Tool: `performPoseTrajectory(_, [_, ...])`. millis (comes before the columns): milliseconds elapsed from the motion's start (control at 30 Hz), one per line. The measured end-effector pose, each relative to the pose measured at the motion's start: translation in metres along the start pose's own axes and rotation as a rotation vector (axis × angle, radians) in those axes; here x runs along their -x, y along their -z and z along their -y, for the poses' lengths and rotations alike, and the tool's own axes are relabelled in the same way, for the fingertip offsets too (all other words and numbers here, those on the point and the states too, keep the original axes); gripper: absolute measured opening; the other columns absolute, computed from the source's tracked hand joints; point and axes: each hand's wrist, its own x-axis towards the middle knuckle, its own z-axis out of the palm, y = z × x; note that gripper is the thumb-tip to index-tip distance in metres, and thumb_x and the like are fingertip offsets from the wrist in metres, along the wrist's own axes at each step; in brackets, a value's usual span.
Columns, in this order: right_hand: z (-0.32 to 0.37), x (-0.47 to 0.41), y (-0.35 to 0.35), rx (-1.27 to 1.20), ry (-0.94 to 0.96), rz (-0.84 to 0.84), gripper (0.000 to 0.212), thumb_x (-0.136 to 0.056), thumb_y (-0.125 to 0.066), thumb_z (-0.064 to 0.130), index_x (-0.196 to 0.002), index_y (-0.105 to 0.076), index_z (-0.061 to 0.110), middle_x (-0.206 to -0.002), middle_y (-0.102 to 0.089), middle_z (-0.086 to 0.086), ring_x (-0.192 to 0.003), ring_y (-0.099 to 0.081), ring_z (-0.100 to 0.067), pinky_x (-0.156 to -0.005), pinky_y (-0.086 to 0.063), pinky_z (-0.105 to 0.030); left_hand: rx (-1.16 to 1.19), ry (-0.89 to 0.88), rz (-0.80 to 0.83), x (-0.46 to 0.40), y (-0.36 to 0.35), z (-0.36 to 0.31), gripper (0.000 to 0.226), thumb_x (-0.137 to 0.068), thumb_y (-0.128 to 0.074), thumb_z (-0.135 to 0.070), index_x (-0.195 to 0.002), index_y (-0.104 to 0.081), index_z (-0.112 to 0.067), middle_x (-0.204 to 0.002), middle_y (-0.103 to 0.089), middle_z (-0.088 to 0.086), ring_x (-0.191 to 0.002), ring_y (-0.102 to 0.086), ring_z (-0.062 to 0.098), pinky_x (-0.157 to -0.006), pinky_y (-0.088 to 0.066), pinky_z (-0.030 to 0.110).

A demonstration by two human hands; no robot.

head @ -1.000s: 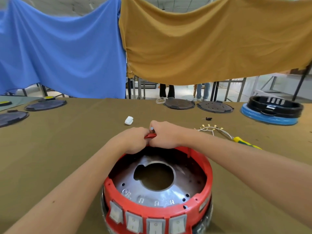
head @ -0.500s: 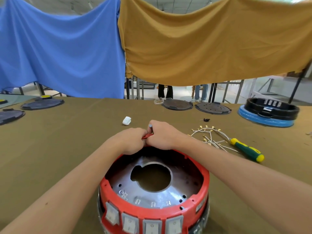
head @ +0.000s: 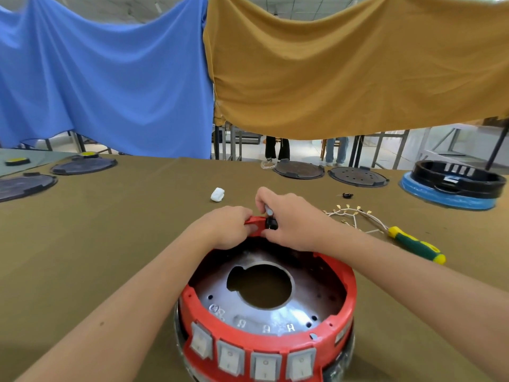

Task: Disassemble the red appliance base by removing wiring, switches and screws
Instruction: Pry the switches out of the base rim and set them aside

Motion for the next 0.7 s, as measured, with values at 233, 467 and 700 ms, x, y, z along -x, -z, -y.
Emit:
performPoseTrajectory(233, [-0.0029,0.0006,-0.0060,-0.047,-0.007,-0.062,0.035,-0.078,-0.071,0.016,-0.095,-0.040,0.020,-0.067,-0.054,0.006,-0.057,-0.045,-0.009,-0.049,-0.025,-0.020,-0.008,0.000,0.003,-0.0018,-0.0007,0.0008,0.022,-0.102,-0.045,-0.038,-0.092,-0.052,-0.019,-0.092,-0.059,0.003,-0.089,-0.058,0.024,-0.081,-0.046,0.040])
performPoseTrajectory(467, [-0.0026,0.0010,-0.0067,-0.077,-0.024,-0.093,0.033,-0.079,-0.072,0.018,-0.094,-0.042,0.018,-0.071,-0.059,-0.001,-0.059,-0.047,-0.014,-0.052,-0.030,-0.023,-0.004,-0.006,0.005,-0.0006,-0.0002,0.0003,0.022,-0.102,-0.044,-0.037,-0.094,-0.054,-0.019,-0.092,-0.061,0.003,-0.090,-0.059,0.025,-0.083,-0.047,0.041])
performPoseTrajectory(700, [-0.0028,0.0040,-0.0044,-0.082,-0.093,-0.021,0.039,-0.080,-0.074,0.018,-0.096,-0.038,0.022,-0.080,-0.059,-0.002,-0.069,-0.051,-0.026,-0.058,-0.040,-0.035,-0.075,0.000,-0.029,-0.0010,-0.0024,0.0009,0.024,-0.103,-0.042,-0.036,-0.084,-0.046,-0.023,-0.089,-0.056,0.001,-0.089,-0.057,0.024,-0.076,-0.044,0.037])
